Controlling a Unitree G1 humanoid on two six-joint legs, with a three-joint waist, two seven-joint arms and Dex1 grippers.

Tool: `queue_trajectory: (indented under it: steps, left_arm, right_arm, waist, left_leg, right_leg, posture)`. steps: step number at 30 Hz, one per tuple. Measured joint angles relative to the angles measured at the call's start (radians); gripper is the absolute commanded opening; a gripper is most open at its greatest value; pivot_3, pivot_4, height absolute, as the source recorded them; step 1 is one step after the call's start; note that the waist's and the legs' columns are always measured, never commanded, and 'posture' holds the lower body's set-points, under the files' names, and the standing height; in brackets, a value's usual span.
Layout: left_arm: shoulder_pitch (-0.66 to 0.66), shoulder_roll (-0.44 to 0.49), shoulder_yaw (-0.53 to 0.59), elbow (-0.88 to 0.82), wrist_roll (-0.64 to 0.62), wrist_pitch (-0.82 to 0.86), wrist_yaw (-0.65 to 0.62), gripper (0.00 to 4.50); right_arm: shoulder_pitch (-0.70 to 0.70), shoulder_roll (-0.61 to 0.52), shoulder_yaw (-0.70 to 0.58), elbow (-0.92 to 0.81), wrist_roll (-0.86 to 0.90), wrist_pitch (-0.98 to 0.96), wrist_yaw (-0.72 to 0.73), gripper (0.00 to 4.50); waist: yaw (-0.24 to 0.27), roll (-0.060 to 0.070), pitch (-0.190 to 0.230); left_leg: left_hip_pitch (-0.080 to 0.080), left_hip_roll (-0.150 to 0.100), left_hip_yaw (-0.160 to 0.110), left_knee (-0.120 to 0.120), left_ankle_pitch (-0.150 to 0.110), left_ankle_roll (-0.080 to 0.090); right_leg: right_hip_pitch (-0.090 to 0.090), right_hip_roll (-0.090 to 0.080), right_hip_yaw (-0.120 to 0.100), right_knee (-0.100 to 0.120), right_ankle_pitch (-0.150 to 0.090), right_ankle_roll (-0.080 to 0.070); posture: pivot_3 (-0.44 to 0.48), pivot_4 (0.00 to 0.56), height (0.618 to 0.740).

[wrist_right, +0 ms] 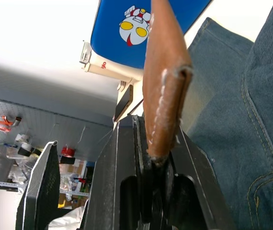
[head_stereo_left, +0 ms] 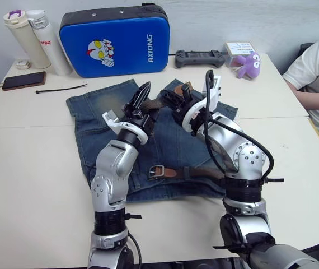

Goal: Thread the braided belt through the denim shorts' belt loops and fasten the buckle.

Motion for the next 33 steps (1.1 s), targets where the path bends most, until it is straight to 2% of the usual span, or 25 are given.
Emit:
queue_trajectory:
  steps: [5,6,15,17,19,21,25,29,31,32,33]
  left_arm:
    - [0.001,0.0,0.0,0.0,0.0,-0.01,0.011,0.31]
    - [0.001,0.0,0.0,0.001,0.0,-0.012,0.011,0.07]
    - [-0.001,-0.002,-0.003,0.0,0.0,-0.018,0.009,0.07]
    - [-0.001,-0.001,-0.005,0.0,0.0,-0.013,0.009,0.0]
    - [-0.001,0.011,0.018,-0.006,-0.002,-0.017,0.011,0.0]
    - [0.002,0.049,0.047,-0.024,-0.014,-0.014,0.025,0.0]
    - [0.02,0.148,0.114,-0.079,-0.049,0.038,0.079,0.0]
    - [0.041,0.211,0.191,-0.126,-0.055,0.152,0.143,0.0]
    - [0.059,0.235,0.223,-0.141,-0.055,0.212,0.165,0.0]
    - [0.082,0.271,0.232,-0.151,-0.056,0.265,0.166,0.0]
    - [0.102,0.303,0.239,-0.156,-0.057,0.301,0.166,0.0]
  right_arm:
    - [-0.001,0.043,-0.012,-0.019,0.005,-0.031,0.006,0.0]
    - [-0.002,0.051,-0.016,-0.02,0.012,-0.039,0.003,0.0]
    - [-0.002,0.055,-0.034,-0.02,0.058,-0.04,-0.02,0.0]
    - [-0.002,0.028,-0.031,-0.02,0.063,-0.021,-0.008,0.94]
    - [0.0,-0.028,-0.031,-0.02,0.074,0.018,0.017,1.58]
    - [0.005,-0.109,-0.033,-0.022,0.104,0.073,0.052,2.53]
    - [0.024,-0.347,-0.019,-0.056,0.182,0.26,0.206,4.45]
    - [0.006,-0.584,0.045,-0.111,0.089,0.43,0.52,4.45]
    - [-0.007,-0.66,0.08,-0.156,-0.002,0.445,0.7,4.45]
    - [-0.017,-0.729,0.129,-0.2,-0.094,0.431,0.849,4.45]
    - [-0.021,-0.777,0.156,-0.232,-0.145,0.427,0.939,4.45]
  waist:
    - [0.001,0.0,0.0]
    - [0.001,0.0,0.0]
    - [0.0,0.0,0.0]
    - [0.001,0.0,0.0]
    - [0.001,0.0,0.0]
    - [0.001,0.0,0.001]
    - [0.0,0.001,0.001]
    - [0.001,0.001,0.004]
    - [0.002,0.002,0.005]
    - [0.002,0.002,0.006]
    - [0.002,0.002,0.006]
  left_leg:
    - [0.0,0.0,0.0,0.0,0.0,0.0]
    - [0.0,0.0,0.0,0.0,0.0,0.0]
    - [0.0,0.0,0.0,0.0,0.0,0.0]
    - [0.0,0.0,0.0,0.0,0.0,0.0]
    - [0.0,0.0,0.0,0.0,0.0,0.0]
    - [0.0,0.0,0.0,0.0,0.0,0.0]
    - [-0.001,0.0,0.0,-0.001,0.0,0.001]
    - [0.001,0.0,-0.001,-0.001,-0.001,0.001]
    - [0.001,0.0,-0.001,-0.001,0.0,0.001]
    - [0.001,0.0,-0.002,-0.001,0.0,0.001]
    - [0.001,0.0,-0.002,-0.002,0.0,0.0]
  right_leg:
    - [0.0,0.0,0.0,0.0,0.0,0.0]
    - [0.0,0.0,0.0,0.0,0.0,0.0]
    - [0.0,0.0,0.0,0.0,0.0,0.0]
    - [0.0,0.0,0.0,0.0,0.0,0.0]
    - [0.0,0.0,0.0,0.0,0.0,0.0]
    - [0.0,0.0,0.0,0.0,0.0,0.0]
    - [0.0,0.0,-0.001,0.0,0.0,0.0]
    - [0.002,0.0,-0.001,-0.003,0.0,0.0]
    - [0.002,0.0,-0.001,-0.003,0.0,0.0]
    - [0.002,0.0,-0.001,-0.003,0.0,0.0]
    - [0.002,0.0,-0.001,-0.004,0.0,0.0]
  posture:
    - [0.0,0.15,0.74]
    - [0.0,0.15,0.74]
    - [0.0,0.15,0.74]
    - [0.0,0.15,0.74]
    - [0.0,0.15,0.74]
    - [0.0,0.15,0.74]
    - [0.0,0.15,0.74]
    - [0.0,0.15,0.74]
    - [0.0,0.15,0.74]
    - [0.0,0.15,0.74]
    - [0.0,0.15,0.74]
